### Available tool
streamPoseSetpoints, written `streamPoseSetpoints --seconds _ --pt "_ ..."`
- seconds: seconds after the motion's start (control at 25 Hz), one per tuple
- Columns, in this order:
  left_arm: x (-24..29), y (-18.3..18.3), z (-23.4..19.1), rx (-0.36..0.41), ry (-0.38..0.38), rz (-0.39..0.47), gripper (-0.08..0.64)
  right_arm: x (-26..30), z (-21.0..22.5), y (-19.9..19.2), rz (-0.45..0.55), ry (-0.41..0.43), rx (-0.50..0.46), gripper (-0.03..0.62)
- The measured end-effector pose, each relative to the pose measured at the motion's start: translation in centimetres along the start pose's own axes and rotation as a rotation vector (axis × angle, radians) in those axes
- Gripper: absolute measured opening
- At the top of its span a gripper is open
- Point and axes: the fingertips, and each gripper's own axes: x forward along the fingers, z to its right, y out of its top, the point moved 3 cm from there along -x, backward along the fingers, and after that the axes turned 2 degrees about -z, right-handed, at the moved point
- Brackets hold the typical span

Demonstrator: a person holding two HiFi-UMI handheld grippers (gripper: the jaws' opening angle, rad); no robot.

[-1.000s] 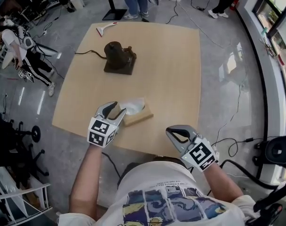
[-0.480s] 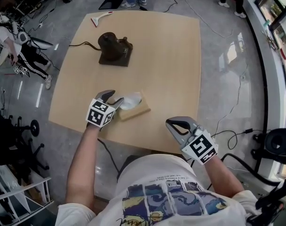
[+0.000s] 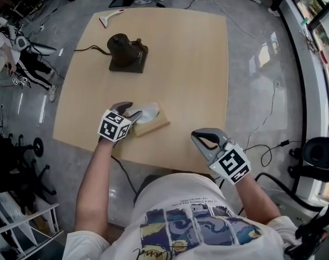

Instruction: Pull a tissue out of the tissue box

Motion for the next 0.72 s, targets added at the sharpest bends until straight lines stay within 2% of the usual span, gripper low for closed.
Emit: streamPoseSetpoints --seconds 0.12,0.4,0.72 --pt "0.3 0.0 0.3 0.008 -0.013 -0.004 0.193 0.0 0.2 -0.1 0.002 -0.007 -0.004 0.003" --pt "0.3 -0.9 0.8 -0.003 0.008 0.002 0.016 0.4 -0.3 -0.2 -0.003 0.003 0.0 0.003" --pt "-0.4 -0.9 0.8 -0.017 0.029 0.018 0.008 0.6 -0.6 -0.1 -0.004 0.0 0.004 0.003"
